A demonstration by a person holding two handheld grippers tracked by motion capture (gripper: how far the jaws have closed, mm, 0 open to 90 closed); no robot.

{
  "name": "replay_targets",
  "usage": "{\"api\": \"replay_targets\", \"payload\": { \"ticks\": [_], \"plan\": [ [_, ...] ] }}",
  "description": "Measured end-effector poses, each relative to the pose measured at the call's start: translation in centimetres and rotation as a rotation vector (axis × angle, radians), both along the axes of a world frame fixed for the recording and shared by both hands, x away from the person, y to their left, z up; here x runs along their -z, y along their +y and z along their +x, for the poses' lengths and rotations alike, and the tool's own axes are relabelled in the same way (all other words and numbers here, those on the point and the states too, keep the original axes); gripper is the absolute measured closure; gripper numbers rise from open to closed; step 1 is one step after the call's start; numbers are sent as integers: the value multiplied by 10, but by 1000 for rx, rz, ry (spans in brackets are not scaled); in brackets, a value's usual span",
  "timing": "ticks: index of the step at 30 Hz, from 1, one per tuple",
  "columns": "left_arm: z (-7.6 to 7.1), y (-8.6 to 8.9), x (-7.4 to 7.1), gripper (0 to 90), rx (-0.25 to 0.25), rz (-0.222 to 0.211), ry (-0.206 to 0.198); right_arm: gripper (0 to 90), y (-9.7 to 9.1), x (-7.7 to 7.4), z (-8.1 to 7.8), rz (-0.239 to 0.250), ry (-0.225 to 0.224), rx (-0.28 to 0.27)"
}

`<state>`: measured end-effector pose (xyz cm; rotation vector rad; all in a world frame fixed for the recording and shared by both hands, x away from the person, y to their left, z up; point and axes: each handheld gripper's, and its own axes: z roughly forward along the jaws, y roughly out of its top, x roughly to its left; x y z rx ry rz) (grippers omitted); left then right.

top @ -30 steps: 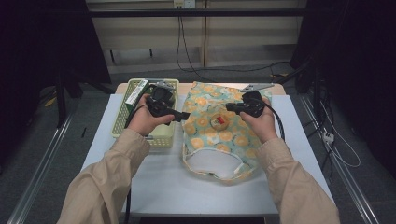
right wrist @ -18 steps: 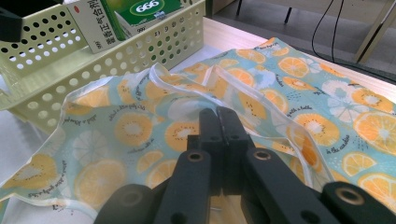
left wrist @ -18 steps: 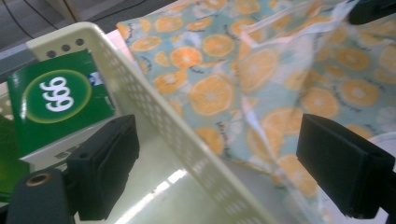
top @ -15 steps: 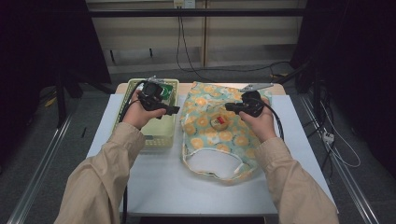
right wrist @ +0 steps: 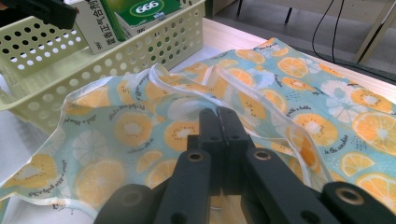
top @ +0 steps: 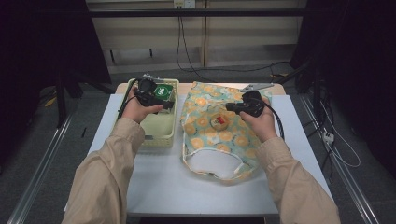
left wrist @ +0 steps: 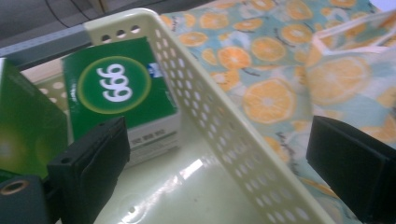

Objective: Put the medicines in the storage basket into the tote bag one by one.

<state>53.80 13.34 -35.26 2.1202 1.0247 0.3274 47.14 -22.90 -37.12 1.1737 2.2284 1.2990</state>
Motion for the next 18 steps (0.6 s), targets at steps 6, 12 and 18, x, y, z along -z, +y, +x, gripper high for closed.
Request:
{"api": "replay_targets", "payload": {
  "ticks": [6,12,18],
  "plan": [
    [11,6,7,64,-72,5,8,900,-2,-1,0,2,-2,3],
    [22,4,12,86,-95,44,13,900,-2,0,0,2,3,0],
    [31,2,14,91,-108,44,-6,900,-4,1,3,14,4,0]
  ]
}}
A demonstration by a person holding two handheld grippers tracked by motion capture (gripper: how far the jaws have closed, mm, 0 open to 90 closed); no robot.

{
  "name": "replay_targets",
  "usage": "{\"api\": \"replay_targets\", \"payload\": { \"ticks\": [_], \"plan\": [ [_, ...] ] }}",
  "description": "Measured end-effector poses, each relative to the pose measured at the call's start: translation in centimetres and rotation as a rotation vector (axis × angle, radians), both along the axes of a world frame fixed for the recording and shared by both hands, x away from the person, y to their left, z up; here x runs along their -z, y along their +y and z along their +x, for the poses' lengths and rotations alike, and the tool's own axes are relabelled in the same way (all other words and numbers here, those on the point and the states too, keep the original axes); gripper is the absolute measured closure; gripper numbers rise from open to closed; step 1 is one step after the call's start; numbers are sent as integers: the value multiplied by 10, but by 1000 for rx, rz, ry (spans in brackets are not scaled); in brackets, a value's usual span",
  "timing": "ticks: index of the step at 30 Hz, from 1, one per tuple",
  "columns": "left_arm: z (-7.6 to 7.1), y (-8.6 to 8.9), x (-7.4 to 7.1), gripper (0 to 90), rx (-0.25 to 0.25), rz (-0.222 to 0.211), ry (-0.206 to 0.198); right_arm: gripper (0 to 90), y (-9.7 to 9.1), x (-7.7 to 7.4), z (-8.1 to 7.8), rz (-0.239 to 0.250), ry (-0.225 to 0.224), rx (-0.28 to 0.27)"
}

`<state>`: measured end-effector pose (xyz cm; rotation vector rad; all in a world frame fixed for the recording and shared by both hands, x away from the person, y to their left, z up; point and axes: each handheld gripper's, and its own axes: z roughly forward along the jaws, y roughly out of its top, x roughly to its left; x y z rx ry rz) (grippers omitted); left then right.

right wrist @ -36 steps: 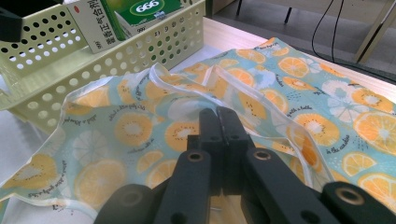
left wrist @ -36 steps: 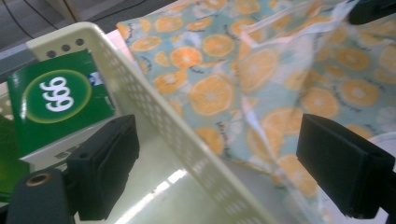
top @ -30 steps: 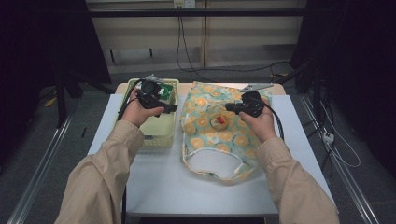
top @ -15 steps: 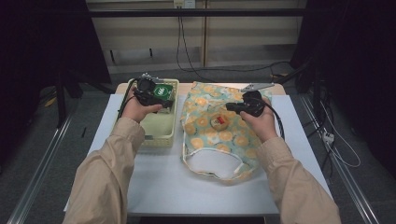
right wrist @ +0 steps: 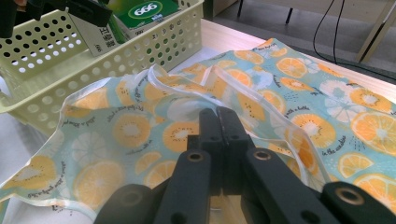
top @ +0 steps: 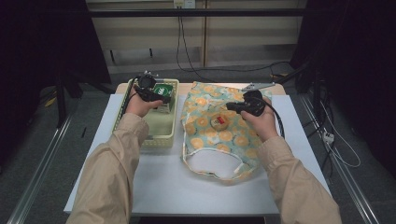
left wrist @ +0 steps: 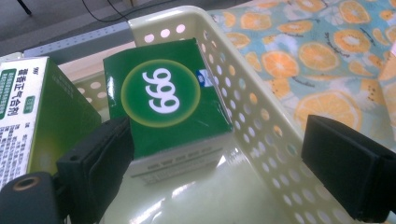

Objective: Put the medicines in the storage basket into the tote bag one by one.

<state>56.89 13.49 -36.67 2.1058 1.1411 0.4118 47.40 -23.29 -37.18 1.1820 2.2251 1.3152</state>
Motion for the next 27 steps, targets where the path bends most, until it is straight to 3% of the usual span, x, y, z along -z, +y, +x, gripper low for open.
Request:
{"api": "replay_targets", "payload": {
  "ticks": [7,9,20,22,27],
  "plan": [
    [9,2,6,92,-33,20,4,900,-1,1,2,-6,2,0],
    [11,2,7,92,-51,2,-1,900,-1,0,1,-7,0,0],
    [20,-7,16,109,-60,36,18,900,-5,-4,0,-15,-3,4],
    [21,-8,19,108,-60,58,7,900,-5,-4,1,-18,-4,3],
    [24,-6,20,111,-82,56,-10,900,-3,-3,3,-20,-1,-3]
  ]
}}
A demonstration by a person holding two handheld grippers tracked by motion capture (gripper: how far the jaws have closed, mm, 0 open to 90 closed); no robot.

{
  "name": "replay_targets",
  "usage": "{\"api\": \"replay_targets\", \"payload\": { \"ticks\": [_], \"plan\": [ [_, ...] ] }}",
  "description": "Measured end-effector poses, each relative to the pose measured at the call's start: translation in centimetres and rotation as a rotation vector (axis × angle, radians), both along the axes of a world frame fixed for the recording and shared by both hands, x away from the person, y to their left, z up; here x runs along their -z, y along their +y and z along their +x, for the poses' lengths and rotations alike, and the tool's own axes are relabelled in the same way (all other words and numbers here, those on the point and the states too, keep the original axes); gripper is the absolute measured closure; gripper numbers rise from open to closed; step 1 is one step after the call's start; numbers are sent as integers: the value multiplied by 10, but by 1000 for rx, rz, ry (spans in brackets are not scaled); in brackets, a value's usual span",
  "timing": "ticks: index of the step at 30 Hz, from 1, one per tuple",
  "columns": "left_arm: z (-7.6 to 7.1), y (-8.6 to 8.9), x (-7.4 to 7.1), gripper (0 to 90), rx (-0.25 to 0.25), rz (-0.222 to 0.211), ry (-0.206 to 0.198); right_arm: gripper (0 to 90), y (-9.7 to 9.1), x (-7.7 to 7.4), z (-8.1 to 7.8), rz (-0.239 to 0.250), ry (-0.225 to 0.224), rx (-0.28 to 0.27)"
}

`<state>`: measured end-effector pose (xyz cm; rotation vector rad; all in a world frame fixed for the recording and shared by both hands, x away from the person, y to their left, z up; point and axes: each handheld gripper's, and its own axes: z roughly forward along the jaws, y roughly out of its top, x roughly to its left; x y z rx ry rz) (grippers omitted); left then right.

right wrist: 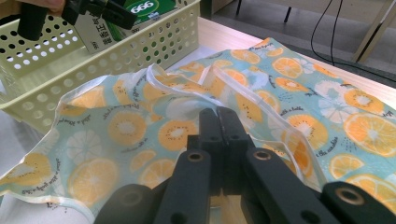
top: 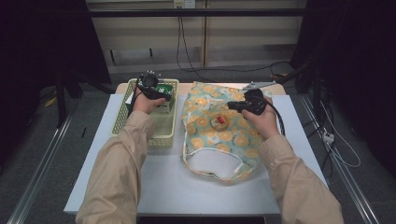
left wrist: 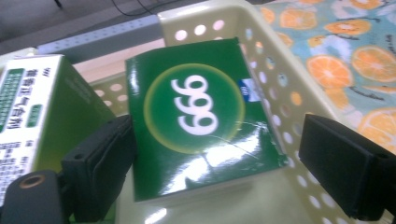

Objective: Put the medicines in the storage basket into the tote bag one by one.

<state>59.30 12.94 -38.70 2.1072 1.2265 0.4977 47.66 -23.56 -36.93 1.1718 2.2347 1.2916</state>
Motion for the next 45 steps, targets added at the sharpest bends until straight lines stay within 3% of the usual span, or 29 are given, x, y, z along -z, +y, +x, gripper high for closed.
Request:
{"api": "replay_targets", "payload": {
  "ticks": [8,12,21,27,39,45],
  "plan": [
    [5,-2,10,102,-38,4,6,900,1,3,2,-1,3,-12],
    [8,-1,14,94,-33,-5,35,900,-1,4,3,-2,7,-14],
    [9,-5,20,103,-48,23,75,900,-2,3,3,-3,3,-15],
    [6,-4,14,155,-40,41,89,900,-2,0,3,-4,1,-15],
    [-14,6,-16,164,7,12,105,900,3,2,4,-5,0,-13],
    [-24,7,-10,163,17,36,109,900,7,2,2,-17,1,-15]
  ]
}}
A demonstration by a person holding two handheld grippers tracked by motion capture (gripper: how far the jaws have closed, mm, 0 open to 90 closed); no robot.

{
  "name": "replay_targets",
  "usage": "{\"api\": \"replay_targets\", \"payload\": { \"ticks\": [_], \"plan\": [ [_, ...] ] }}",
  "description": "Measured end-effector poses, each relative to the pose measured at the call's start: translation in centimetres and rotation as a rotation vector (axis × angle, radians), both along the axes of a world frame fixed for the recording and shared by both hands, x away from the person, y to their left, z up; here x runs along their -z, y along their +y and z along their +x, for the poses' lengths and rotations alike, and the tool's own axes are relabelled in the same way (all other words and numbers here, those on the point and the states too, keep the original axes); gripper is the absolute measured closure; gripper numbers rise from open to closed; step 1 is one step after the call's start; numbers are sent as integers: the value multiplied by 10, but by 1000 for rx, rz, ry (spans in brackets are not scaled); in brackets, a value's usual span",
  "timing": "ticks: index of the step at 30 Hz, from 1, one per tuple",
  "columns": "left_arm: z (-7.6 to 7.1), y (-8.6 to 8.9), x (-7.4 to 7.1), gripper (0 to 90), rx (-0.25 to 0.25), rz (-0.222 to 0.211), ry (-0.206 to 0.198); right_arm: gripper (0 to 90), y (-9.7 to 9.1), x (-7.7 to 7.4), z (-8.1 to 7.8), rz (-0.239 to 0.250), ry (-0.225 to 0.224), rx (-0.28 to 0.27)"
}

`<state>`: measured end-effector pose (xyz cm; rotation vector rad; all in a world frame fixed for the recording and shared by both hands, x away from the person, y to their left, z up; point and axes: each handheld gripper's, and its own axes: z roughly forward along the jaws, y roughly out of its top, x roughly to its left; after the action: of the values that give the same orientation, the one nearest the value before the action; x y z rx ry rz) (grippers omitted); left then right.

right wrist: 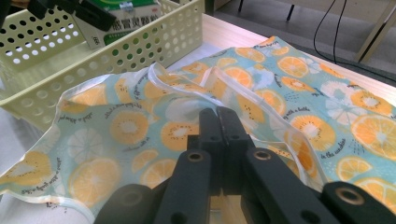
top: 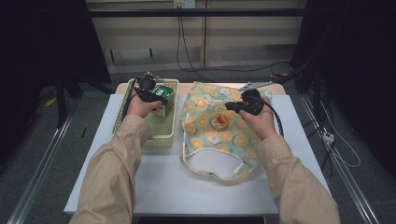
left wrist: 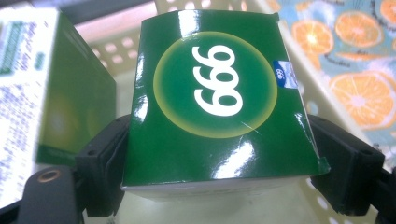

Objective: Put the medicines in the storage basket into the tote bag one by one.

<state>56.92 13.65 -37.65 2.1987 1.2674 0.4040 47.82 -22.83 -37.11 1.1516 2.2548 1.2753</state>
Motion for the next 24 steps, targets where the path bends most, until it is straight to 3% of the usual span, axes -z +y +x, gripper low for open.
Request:
{"api": "replay_targets", "payload": {
  "ticks": [4,7,9,15,19,24],
  "plan": [
    [-4,3,16,158,-38,-15,23,900,3,-2,-1,-6,-5,-5],
    [-5,8,23,141,-47,-49,8,900,4,-1,-1,-11,-2,-8],
    [-3,11,25,124,-27,-45,14,900,5,0,-1,-10,3,-8],
    [1,2,24,91,-36,-84,-28,900,5,-3,-2,-7,-4,-9],
    [4,-9,24,72,-42,-66,-40,900,5,-4,-3,-10,-1,-8],
    [5,-11,26,116,-69,-55,-16,900,3,-6,-3,-3,-8,-7]
  ]
}}
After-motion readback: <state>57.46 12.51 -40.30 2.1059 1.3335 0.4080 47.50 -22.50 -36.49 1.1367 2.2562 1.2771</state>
